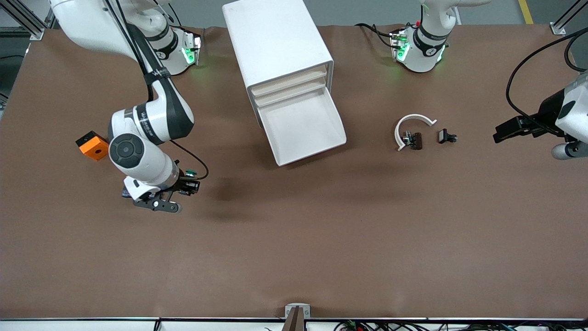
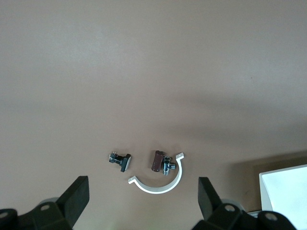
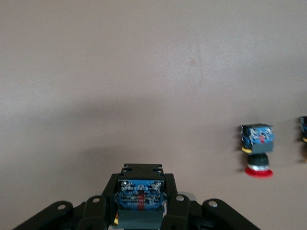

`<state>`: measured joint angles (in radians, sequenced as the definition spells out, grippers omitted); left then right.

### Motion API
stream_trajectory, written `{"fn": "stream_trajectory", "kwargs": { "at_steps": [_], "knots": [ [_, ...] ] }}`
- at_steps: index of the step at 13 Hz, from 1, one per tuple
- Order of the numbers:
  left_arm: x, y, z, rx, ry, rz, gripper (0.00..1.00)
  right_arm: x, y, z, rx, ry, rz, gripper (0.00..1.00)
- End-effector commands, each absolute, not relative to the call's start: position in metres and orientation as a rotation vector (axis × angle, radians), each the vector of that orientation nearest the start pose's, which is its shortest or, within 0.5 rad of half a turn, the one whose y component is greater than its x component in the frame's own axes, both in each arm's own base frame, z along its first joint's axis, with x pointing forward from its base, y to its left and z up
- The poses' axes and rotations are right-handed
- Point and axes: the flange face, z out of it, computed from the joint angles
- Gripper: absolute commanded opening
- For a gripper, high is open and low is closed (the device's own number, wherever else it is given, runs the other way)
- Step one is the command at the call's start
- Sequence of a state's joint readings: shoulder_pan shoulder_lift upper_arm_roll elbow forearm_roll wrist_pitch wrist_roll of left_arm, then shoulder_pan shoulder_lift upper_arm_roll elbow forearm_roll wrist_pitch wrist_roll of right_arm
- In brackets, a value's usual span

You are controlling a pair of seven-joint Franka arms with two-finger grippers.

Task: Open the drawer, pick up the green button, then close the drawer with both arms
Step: 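Lower the button beside the red button while the left gripper returns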

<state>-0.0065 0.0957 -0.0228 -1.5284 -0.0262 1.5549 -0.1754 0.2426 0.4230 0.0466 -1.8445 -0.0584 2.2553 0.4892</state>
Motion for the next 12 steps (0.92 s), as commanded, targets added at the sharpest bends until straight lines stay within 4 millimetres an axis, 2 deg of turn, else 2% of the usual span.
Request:
{"fn": "stream_trajectory", "kwargs": {
  "at_steps": [1,2,4,5,7,9,12],
  "knots": [
    [0.591,-0.027,0.572,-3.127,-0.209,0.159,1.0,0.591,0.156,0.274,-3.158,0.208,-0.068,0.0],
    [0.598,-0.029,0.556,-3.131,-0.21,0.182,1.0,0.592,0.145,0.268,-3.154,0.191,-0.082,0.0],
    [0.617,-0.047,0.51,-3.172,-0.199,0.24,1.0,0.589,0.139,0.252,-3.145,0.174,-0.107,0.0],
    [0.624,-0.069,0.49,-3.176,-0.192,0.26,1.0,0.587,0.139,0.241,-3.143,0.173,-0.103,0.0],
    [0.631,-0.105,0.453,-3.141,-0.329,0.312,1.0,0.585,0.138,0.226,-3.145,0.169,-0.086,0.0],
    [0.629,-0.156,0.423,-3.121,-0.403,0.29,1.0,0.586,0.129,0.209,-3.151,0.183,-0.064,0.0],
    [0.621,-0.237,0.382,-3.104,-0.603,0.245,1.0,0.586,0.127,0.203,-3.152,0.182,-0.062,0.0]
  ]
}}
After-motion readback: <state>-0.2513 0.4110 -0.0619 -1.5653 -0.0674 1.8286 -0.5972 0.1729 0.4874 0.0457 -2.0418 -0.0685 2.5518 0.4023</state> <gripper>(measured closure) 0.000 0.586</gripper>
